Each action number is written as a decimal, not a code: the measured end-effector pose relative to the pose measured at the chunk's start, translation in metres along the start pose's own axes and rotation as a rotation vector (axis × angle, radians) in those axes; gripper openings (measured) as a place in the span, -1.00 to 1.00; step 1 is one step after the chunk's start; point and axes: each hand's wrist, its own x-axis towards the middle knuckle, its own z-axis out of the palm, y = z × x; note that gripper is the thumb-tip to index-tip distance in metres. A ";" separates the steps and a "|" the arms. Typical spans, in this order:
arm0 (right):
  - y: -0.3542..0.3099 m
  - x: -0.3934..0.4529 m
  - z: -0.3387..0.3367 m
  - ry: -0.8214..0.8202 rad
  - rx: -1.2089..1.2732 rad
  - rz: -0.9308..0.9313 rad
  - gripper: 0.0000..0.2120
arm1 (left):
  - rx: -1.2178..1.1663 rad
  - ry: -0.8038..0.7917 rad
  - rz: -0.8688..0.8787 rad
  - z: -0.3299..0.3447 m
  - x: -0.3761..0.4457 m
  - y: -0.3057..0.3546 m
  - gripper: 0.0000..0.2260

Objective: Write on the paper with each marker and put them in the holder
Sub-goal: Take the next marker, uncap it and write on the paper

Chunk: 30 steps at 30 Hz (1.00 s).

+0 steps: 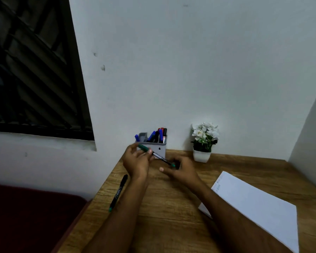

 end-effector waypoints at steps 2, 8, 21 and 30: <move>0.005 0.005 0.004 0.018 -0.189 0.000 -0.61 | 0.133 -0.003 0.174 -0.003 0.015 0.007 -0.62; 0.002 0.015 0.009 0.054 -0.350 -0.109 -0.73 | 0.403 -0.027 0.497 0.006 0.060 0.024 -0.76; 0.004 0.021 0.010 0.032 -0.313 -0.164 -0.71 | 0.518 0.000 0.682 0.028 0.098 0.027 -0.77; 0.005 0.013 0.012 -0.002 -0.303 -0.121 -0.74 | 0.798 -0.077 0.770 0.031 0.099 0.014 -0.84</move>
